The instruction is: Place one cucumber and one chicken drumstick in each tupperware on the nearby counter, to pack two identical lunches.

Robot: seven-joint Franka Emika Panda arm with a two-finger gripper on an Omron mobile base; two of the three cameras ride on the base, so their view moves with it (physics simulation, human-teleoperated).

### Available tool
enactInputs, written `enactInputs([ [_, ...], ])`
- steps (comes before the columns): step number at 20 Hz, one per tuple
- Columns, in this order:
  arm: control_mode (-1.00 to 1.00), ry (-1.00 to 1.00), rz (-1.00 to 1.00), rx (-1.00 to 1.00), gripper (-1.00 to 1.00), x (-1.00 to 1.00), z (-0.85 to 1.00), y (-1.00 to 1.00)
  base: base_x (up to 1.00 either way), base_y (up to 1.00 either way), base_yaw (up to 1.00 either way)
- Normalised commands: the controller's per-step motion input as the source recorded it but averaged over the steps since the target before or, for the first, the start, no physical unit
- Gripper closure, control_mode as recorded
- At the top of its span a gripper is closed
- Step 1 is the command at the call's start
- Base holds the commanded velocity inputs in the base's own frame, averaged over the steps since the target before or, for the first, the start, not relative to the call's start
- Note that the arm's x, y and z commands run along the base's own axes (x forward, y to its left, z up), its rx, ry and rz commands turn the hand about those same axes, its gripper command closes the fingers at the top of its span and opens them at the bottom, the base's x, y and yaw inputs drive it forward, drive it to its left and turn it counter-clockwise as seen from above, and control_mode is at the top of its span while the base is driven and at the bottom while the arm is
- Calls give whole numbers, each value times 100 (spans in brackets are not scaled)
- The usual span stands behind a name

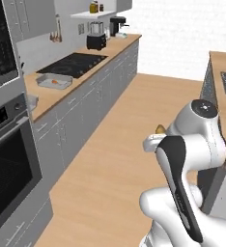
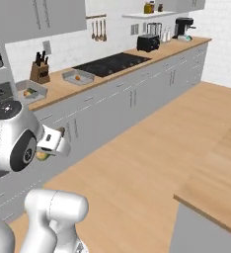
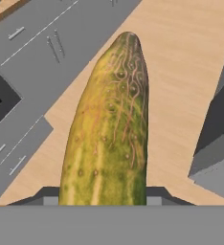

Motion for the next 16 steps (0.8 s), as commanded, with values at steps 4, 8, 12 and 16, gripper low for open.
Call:
enactInputs([
  [4, 100, 0, 0, 0, 100, 0, 0, 0, 100, 30, 14],
  [8, 100, 0, 0, 0, 100, 0, 0, 0, 100, 29, 7],
  [12, 100, 0, 0, 0, 100, 0, 0, 0, 100, 2, 8],
  [16, 100, 0, 0, 0, 100, 0, 0, 0, 100, 0, 6],
])
